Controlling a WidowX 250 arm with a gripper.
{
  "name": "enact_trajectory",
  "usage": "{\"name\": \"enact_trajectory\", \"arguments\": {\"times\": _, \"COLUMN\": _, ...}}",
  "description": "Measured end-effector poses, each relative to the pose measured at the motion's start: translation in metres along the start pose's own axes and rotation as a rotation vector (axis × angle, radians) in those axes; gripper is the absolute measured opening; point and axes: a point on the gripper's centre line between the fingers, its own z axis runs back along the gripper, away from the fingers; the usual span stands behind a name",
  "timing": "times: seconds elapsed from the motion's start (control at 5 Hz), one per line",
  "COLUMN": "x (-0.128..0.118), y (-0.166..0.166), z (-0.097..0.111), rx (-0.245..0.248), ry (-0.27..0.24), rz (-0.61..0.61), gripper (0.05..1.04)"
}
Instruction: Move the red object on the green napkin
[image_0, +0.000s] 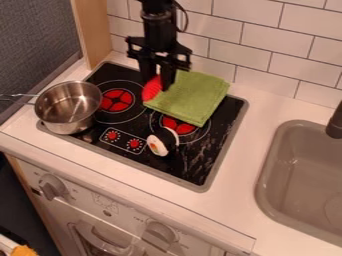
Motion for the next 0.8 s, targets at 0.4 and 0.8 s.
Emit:
{"name": "enact_trajectory", "arguments": {"times": 0.4, "x": -0.016, "y": -0.022, "z": -0.006, "rx": 0.009, "ry": 0.015, "rz": -0.022, "gripper": 0.480}}
{"name": "enact_trajectory", "arguments": {"times": 0.8, "x": -0.018, "y": -0.023, "z": -0.007, "rx": 0.015, "ry": 0.021, "rz": -0.020, "gripper": 0.993}}
